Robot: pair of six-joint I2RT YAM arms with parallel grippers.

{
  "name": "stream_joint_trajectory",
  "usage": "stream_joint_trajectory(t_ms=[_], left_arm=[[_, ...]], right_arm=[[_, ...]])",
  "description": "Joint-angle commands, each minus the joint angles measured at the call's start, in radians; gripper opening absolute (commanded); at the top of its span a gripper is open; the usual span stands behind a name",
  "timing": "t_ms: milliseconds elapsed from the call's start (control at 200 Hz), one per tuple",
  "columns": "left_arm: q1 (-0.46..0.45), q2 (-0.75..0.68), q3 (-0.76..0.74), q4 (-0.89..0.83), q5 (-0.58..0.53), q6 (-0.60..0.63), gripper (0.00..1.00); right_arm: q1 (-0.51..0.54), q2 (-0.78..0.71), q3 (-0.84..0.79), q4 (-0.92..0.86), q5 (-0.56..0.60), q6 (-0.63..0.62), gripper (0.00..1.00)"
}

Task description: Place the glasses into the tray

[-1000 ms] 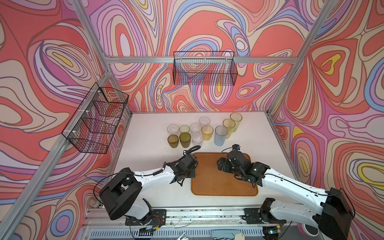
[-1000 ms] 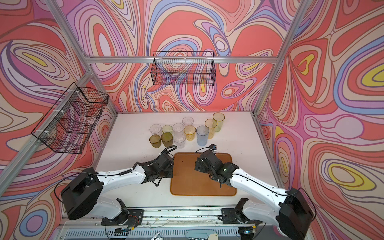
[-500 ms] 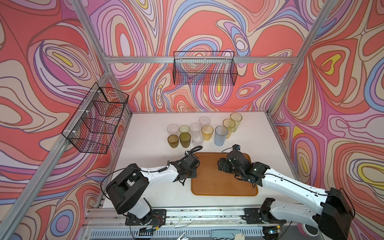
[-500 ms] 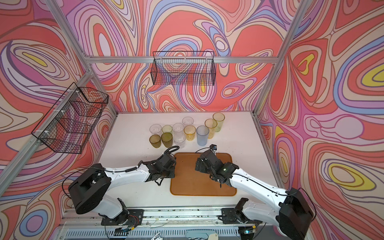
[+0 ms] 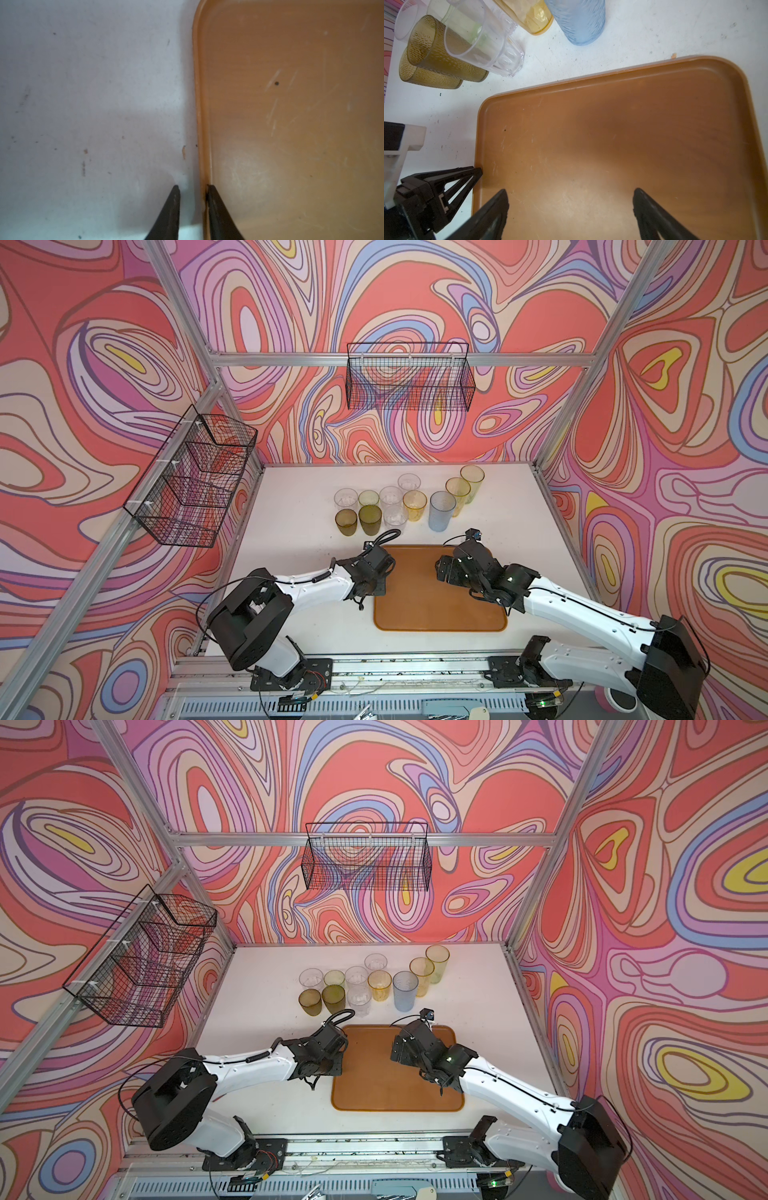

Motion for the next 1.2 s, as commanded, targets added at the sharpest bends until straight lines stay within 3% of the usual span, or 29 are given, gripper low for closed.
stream_joint_trajectory(t_ms=[0,366,441,751,962,1192], left_arm=[[0.038,-0.020,-0.020,-0.131,-0.049,0.037,0.27],[0.159,-0.102,-0.018,-0.223,-0.107,0.127,0.31],[0.186,-0.104,-0.022,-0.226,-0.128,0.135,0.36],[0.287,-0.074,0.006,-0.254,-0.136,0.168,0.39],[0.298,-0.095,0.032,-0.298,-0.164,0.167,0.42],[0.305,-0.181,0.080,-0.328,-0.205,0.167,0.52]], right_arm=[[-0.005,-0.016,-0.014,-0.002,0.030,0.017,0.96],[-0.009,-0.032,-0.026,0.003,0.036,0.024,0.96],[-0.009,-0.033,-0.024,0.003,0.035,0.023,0.96],[-0.023,-0.037,-0.021,-0.012,0.036,0.010,0.96],[-0.028,-0.057,-0.032,-0.005,0.024,0.013,0.96],[-0.028,-0.043,-0.033,0.034,-0.036,-0.008,0.96]])
